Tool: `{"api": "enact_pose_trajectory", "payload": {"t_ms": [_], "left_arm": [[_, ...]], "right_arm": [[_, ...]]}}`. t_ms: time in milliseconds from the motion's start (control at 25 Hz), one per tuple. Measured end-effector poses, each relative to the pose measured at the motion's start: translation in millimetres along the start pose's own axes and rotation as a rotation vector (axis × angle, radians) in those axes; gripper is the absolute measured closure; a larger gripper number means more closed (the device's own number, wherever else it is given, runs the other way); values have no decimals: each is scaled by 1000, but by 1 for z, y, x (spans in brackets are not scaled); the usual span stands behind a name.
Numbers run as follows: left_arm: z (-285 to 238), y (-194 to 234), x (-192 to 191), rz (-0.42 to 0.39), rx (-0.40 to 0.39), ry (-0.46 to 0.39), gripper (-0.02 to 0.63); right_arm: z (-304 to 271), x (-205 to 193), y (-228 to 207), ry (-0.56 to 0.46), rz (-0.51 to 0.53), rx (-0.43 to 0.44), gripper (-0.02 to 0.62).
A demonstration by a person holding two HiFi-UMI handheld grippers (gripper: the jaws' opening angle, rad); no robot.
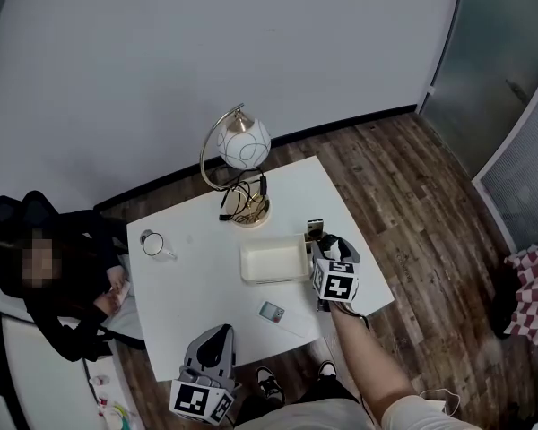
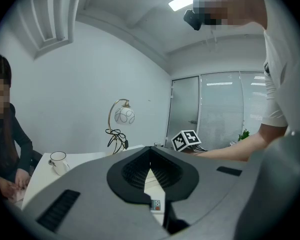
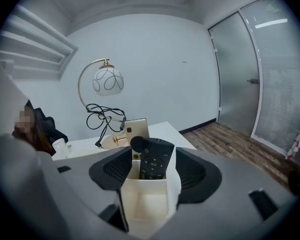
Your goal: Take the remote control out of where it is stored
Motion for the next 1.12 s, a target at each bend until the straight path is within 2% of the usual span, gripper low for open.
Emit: {"api": "enact_pose_trajectory", "payload": {"t_ms": [240, 480, 560, 680, 920, 1120], "left_arm": [[-1, 11, -2, 1, 9, 22, 600], [-3, 18, -4, -1, 9, 34, 600], [-3, 18, -5, -2, 4, 36, 600], [-4, 18, -5, -4, 0, 39, 600], [-5, 16, -2, -4, -3, 30, 600], [-7, 12, -1, -3, -12, 15, 600]], "right_arm": [[-20, -12, 3, 7, -14, -43, 336], [-21, -15, 3, -30, -22, -70, 339], [-20, -15, 2, -39, -24, -79, 372], [-18, -15, 2, -48, -19, -80, 380], [-4, -2, 1, -120, 22, -80, 385], [21, 15, -2, -192, 82, -44, 385]]}}
Point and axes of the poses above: the fingertips, and each gripper's own axes: z backward along the fingers, y to its left, x out of its top, the point moved 10 cm from there along z, backward along the fingers, and after that the axes turned 5 degrees about z, right-handed, at the moved point
